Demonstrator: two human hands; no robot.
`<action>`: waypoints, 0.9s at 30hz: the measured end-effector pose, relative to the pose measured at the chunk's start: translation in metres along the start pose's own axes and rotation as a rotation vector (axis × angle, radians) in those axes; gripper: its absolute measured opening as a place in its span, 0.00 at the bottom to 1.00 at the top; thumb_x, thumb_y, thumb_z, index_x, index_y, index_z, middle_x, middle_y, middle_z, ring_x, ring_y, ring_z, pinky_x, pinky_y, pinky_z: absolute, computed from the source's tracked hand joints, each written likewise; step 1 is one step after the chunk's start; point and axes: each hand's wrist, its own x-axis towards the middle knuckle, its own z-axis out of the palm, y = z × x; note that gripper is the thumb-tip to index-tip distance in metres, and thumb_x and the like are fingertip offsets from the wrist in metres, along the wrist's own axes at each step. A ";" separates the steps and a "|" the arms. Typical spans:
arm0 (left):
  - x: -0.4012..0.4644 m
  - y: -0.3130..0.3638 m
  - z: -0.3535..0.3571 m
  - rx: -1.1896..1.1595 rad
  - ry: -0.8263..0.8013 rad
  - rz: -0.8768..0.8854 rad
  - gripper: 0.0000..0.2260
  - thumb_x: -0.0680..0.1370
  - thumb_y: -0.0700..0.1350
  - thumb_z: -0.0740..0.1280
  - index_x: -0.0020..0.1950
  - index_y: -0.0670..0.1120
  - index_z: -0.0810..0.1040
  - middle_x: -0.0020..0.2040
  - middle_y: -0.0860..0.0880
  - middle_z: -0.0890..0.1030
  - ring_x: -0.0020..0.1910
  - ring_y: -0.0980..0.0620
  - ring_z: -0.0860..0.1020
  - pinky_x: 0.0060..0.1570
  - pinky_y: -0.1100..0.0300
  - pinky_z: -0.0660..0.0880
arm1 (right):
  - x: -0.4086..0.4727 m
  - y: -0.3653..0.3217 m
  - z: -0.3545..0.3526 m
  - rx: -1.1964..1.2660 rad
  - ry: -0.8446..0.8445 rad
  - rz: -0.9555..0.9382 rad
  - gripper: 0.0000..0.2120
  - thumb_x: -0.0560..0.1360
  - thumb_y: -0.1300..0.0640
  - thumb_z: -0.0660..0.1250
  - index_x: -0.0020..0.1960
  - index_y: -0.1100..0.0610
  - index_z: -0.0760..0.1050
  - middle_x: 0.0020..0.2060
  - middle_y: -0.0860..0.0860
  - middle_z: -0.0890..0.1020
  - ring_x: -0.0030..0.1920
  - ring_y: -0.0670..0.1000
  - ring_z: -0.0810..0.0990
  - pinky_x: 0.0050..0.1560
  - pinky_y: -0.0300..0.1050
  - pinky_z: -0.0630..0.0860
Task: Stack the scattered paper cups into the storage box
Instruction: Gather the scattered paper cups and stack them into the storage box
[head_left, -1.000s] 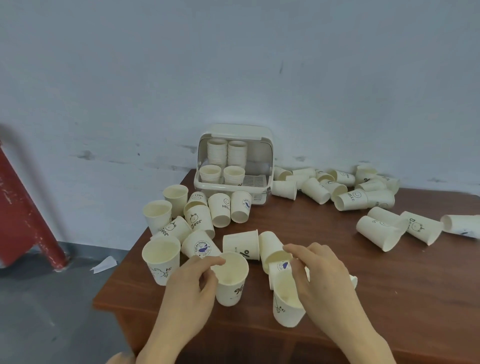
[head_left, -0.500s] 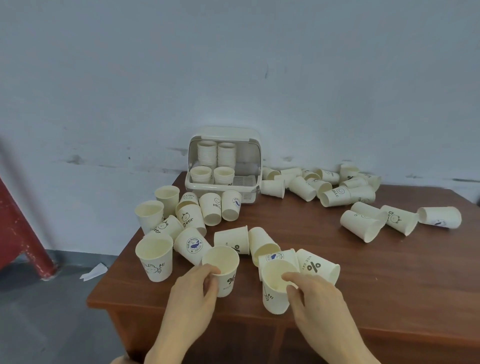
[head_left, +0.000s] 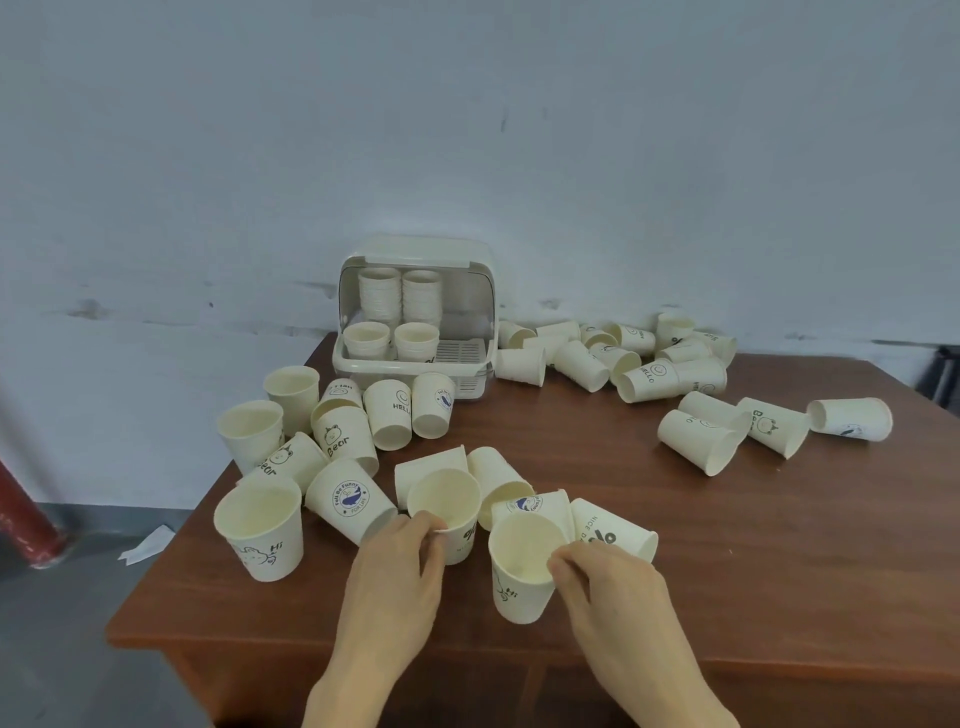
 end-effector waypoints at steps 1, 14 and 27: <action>0.001 0.000 0.001 0.010 0.010 -0.003 0.04 0.80 0.48 0.61 0.50 0.57 0.75 0.40 0.58 0.74 0.41 0.56 0.74 0.40 0.64 0.70 | 0.003 0.000 0.001 -0.010 -0.001 0.000 0.11 0.80 0.49 0.57 0.45 0.50 0.76 0.39 0.47 0.78 0.43 0.48 0.73 0.44 0.41 0.71; 0.023 0.001 0.006 0.095 0.053 -0.006 0.06 0.80 0.49 0.60 0.53 0.54 0.76 0.40 0.57 0.74 0.42 0.51 0.74 0.39 0.56 0.74 | 0.069 -0.003 0.021 -0.122 0.046 0.039 0.15 0.81 0.47 0.54 0.45 0.53 0.75 0.39 0.48 0.77 0.40 0.50 0.71 0.39 0.44 0.65; 0.029 0.000 0.015 0.109 0.043 -0.011 0.06 0.80 0.48 0.60 0.51 0.53 0.76 0.38 0.55 0.74 0.39 0.50 0.73 0.38 0.55 0.72 | 0.081 0.013 0.022 0.009 0.137 0.186 0.17 0.80 0.58 0.55 0.68 0.53 0.68 0.55 0.51 0.80 0.56 0.54 0.75 0.52 0.47 0.70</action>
